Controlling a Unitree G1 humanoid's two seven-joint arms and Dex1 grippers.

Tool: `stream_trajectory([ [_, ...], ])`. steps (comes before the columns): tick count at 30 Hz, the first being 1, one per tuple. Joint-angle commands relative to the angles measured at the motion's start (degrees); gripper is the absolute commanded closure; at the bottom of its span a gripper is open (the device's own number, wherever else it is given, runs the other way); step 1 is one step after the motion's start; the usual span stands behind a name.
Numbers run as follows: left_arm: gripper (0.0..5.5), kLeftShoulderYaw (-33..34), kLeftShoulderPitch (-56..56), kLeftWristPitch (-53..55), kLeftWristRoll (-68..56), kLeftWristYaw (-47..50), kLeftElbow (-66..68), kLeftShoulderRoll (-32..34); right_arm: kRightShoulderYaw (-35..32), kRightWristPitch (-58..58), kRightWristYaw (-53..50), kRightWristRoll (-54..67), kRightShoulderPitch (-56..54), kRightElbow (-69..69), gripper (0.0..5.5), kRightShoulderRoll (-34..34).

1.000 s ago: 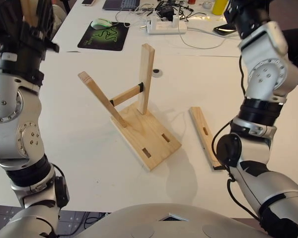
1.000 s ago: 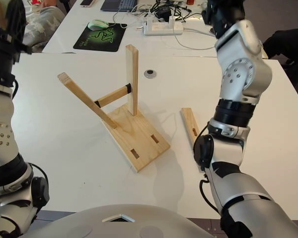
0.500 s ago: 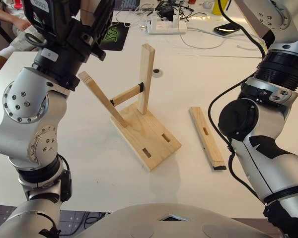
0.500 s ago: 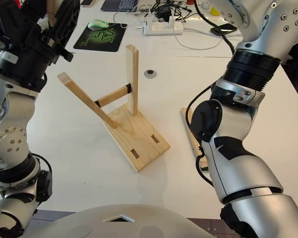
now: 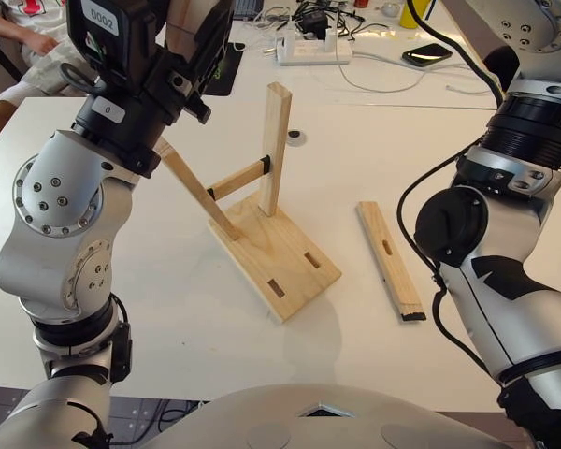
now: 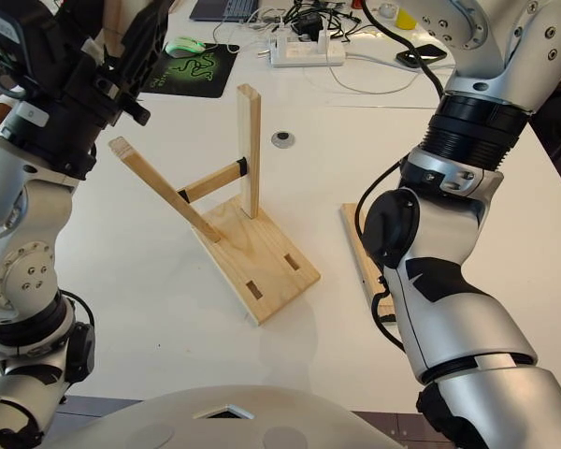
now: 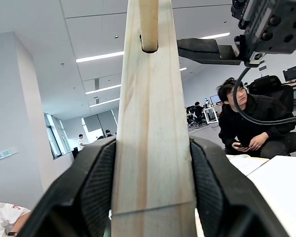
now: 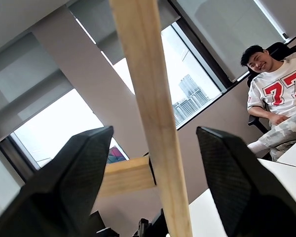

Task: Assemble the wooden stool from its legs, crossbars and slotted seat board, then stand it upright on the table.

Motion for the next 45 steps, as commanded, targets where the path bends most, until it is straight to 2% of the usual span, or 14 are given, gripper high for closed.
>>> stream_trajectory([
  [1, 3.43, -1.54, 0.66, -0.29, -0.05, -1.19, -1.0, -0.13, 2.64, -2.01, -0.92, 1.78, 0.19, -0.68, 2.37, -0.32],
  [4, 3.43, -2.1, 1.18, -0.61, 0.44, -1.2, -1.13, -0.29, 3.79, -3.77, -0.97, 1.46, -0.16, -0.17, 2.37, -0.72],
  [14, 3.43, -1.11, 2.49, -1.72, 1.58, -1.27, -1.06, -0.17, 5.77, -5.48, -0.43, 0.97, 0.23, 1.7, 4.01, -3.31],
  [17, 3.43, -0.98, 2.44, -1.58, 1.62, -1.3, -1.14, -0.15, 6.52, -5.57, -0.48, 1.11, 0.91, 0.78, 4.32, -3.25],
  [26, 3.43, -0.56, 2.76, 0.28, 0.32, -0.99, -1.2, -0.69, 7.84, -6.87, 0.47, 0.25, 0.46, 0.61, 4.37, -3.85],
  [27, 3.06, -0.39, 2.95, 0.66, 0.01, -0.82, -1.22, -0.94, 7.88, -7.02, 0.69, 0.19, 0.3, 0.77, 4.37, -4.01],
  [30, 2.76, -0.04, 3.33, 1.14, -0.25, -0.43, -1.26, -1.27, 7.95, -7.21, 1.21, 0.05, -0.01, 1.35, 4.44, -4.45],
  [34, 2.03, 1.36, 3.63, 2.46, -0.54, 0.3, -0.79, -1.31, 8.07, -7.21, 2.46, -1.41, -0.02, 2.26, 4.45, -5.58],
  [35, 1.85, 1.78, 3.88, 2.75, -0.66, 0.28, -0.81, -1.13, 8.05, -7.34, 3.02, -2.39, -0.02, 2.62, 4.45, -6.25],
  [40, 1.83, 5.36, 5.42, 4.84, -1.93, 0.45, -2.09, 0.0, 8.89, -10.65, 9.41, -14.68, 0.1, 3.3, 4.45, -12.45],
  [45, 1.83, 11.46, 6.64, 6.93, -2.99, 1.68, -4.26, 1.49, 10.26, -6.28, 16.42, -20.42, 6.6, -5.98, 4.45, -18.69],
])
